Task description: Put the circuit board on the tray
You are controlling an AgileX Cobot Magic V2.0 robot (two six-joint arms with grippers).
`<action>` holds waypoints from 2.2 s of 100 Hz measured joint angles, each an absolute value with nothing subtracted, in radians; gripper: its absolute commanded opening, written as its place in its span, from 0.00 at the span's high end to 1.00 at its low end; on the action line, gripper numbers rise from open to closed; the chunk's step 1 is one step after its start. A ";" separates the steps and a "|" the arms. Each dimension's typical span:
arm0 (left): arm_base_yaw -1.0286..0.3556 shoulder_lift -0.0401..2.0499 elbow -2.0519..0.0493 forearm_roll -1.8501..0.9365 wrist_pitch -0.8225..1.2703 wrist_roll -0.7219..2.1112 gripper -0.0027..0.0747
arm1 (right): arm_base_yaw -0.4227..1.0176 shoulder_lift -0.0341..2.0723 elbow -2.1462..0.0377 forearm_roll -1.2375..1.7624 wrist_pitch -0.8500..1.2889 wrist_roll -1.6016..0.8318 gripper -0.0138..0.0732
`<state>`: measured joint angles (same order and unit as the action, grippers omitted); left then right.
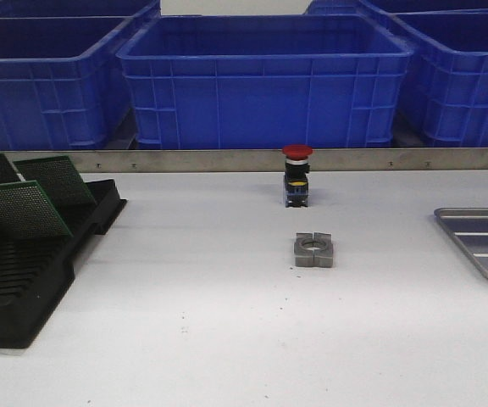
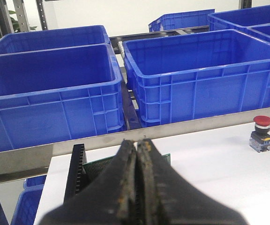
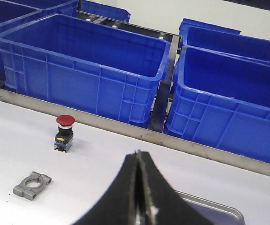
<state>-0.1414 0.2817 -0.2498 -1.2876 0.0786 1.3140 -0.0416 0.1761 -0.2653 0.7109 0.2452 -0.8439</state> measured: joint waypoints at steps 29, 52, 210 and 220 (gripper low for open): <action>-0.141 0.276 -0.214 -1.116 0.036 1.196 0.99 | -0.042 0.176 -0.265 0.711 0.245 -0.844 0.91; -0.072 0.201 -0.099 -0.388 0.034 0.381 0.99 | -0.042 0.176 -0.265 0.711 0.245 -0.844 0.91; -0.018 -0.004 -0.003 -0.078 0.265 0.009 0.99 | -0.042 0.176 -0.257 0.711 0.225 -0.844 0.91; -0.018 -0.004 -0.003 -0.078 0.265 0.009 0.99 | -0.042 0.176 -0.238 0.711 0.195 -0.844 0.91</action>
<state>-0.0179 -0.0042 -0.0032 -0.0779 0.2648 0.0093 -0.0416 0.1761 -0.2384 0.7109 0.1949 -0.8439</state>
